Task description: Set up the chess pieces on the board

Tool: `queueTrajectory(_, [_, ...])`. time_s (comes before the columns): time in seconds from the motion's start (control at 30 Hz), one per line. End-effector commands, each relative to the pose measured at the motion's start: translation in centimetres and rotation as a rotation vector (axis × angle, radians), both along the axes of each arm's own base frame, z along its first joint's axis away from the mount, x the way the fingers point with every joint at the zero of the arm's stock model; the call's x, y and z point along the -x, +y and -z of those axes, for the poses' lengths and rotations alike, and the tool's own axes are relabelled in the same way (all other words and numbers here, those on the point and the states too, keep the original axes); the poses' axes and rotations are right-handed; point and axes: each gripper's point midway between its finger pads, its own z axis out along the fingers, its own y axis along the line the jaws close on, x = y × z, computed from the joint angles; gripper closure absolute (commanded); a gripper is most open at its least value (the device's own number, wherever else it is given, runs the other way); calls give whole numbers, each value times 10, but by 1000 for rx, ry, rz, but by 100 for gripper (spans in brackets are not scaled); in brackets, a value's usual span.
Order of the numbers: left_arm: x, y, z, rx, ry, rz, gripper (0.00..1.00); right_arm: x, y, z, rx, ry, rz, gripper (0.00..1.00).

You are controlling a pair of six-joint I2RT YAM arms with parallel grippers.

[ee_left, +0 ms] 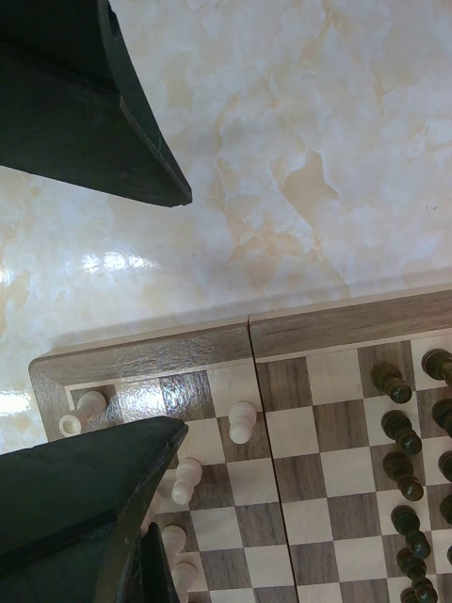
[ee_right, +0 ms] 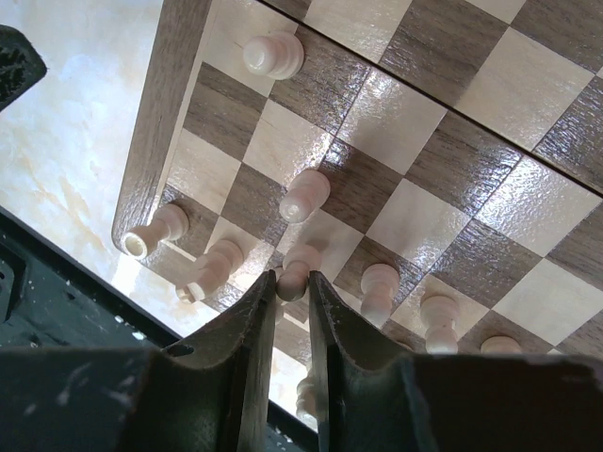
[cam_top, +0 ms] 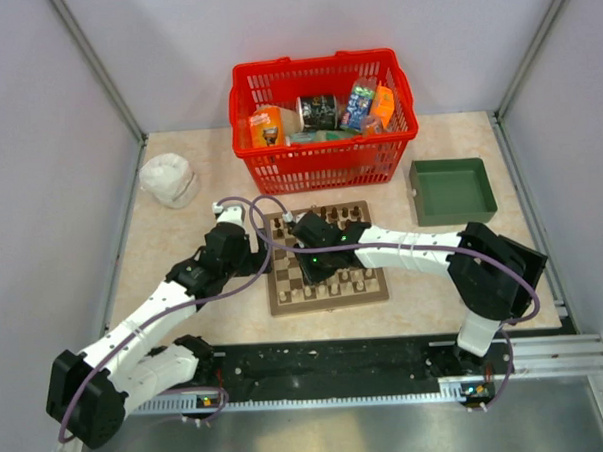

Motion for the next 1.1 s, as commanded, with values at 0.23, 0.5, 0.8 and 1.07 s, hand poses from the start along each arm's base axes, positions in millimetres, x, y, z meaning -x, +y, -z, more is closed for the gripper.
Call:
queueTrajectory(0.23, [-6, -3, -7, 29, -32, -9, 1, 1, 8, -1, -4, -12, -18, 76])
queueTrajectory(0.5, [-7, -5, -8, 32, -34, -4, 1, -7, 8, -4, 5, -48, 1, 80])
queueTrajectory(0.8, [-7, -4, -7, 29, -30, -6, 1, -12, 8, -5, 10, -67, 20, 82])
queueTrajectory(1.07, [-7, -4, -7, 28, -32, -6, 1, -13, 8, -4, -3, -72, 35, 82])
